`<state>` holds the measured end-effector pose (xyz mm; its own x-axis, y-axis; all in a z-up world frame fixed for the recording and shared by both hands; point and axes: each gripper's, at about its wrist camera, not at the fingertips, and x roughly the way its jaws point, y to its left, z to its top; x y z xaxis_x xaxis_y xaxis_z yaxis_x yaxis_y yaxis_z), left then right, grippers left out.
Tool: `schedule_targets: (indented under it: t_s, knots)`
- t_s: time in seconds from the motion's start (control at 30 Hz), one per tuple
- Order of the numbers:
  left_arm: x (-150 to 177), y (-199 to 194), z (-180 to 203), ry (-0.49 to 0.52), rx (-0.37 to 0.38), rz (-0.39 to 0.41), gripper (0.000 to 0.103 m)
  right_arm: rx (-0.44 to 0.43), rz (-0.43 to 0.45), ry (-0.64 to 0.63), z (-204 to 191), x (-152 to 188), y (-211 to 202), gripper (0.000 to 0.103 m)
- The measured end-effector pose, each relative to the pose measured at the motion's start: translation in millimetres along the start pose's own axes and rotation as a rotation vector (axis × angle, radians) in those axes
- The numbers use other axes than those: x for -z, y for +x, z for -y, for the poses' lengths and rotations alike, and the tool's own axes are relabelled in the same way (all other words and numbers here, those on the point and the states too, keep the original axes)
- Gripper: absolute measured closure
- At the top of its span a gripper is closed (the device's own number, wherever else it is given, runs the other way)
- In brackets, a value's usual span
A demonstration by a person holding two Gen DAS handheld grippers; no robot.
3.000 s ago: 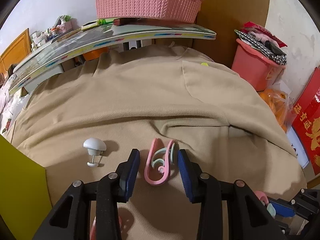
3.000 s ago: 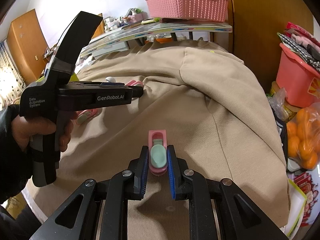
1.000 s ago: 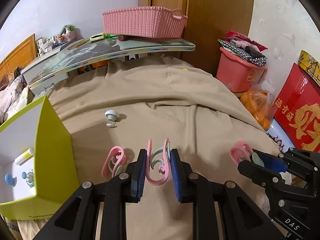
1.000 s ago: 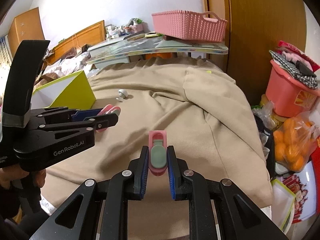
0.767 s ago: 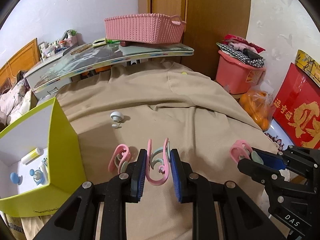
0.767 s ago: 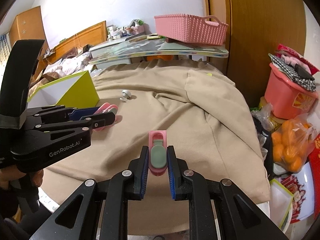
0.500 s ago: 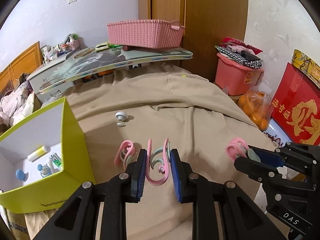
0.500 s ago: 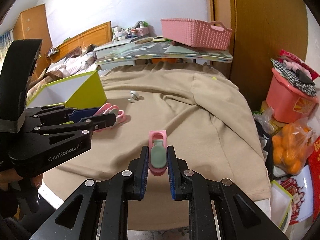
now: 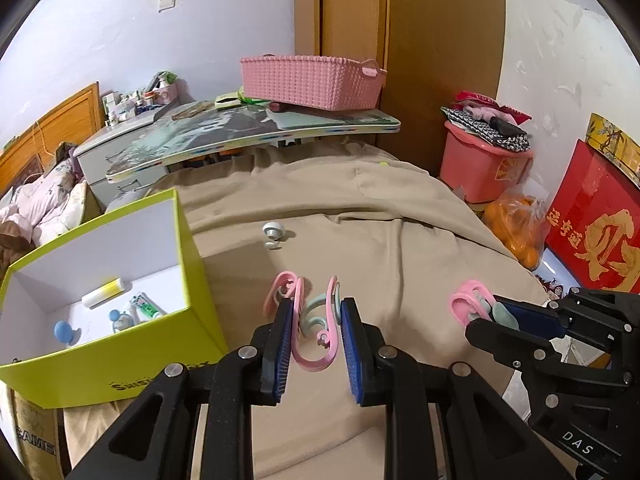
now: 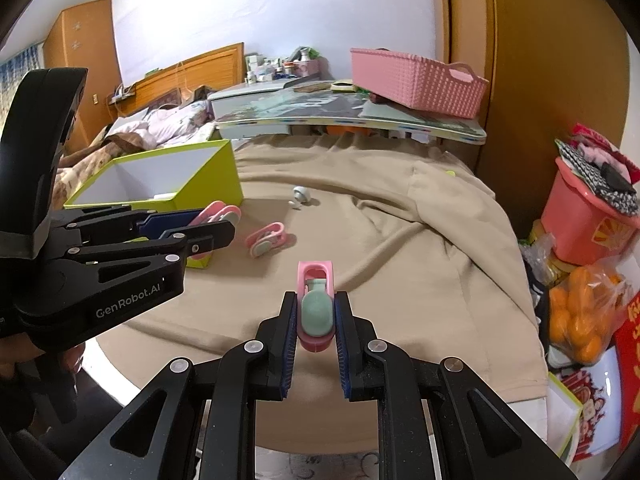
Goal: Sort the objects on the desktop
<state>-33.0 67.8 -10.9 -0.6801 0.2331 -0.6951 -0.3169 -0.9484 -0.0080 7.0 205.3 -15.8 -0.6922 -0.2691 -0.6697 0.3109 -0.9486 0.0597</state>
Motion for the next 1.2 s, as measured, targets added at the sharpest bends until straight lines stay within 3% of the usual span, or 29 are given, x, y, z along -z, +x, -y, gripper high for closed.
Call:
schedule_targets:
  t_s: [0.7,1.2]
  knots:
    - [19.3,-30.1,-21.9,0.003,-0.082,0.040,0.079,-0.052,-0.010,-0.089,-45.0,-2.6,2.1,0.085]
    - [30.7,-48.5,-50.2,-0.058,-0.123,0.061,0.079,-0.098,-0.024,-0.167,-82.0,-10.2,8.2,0.085]
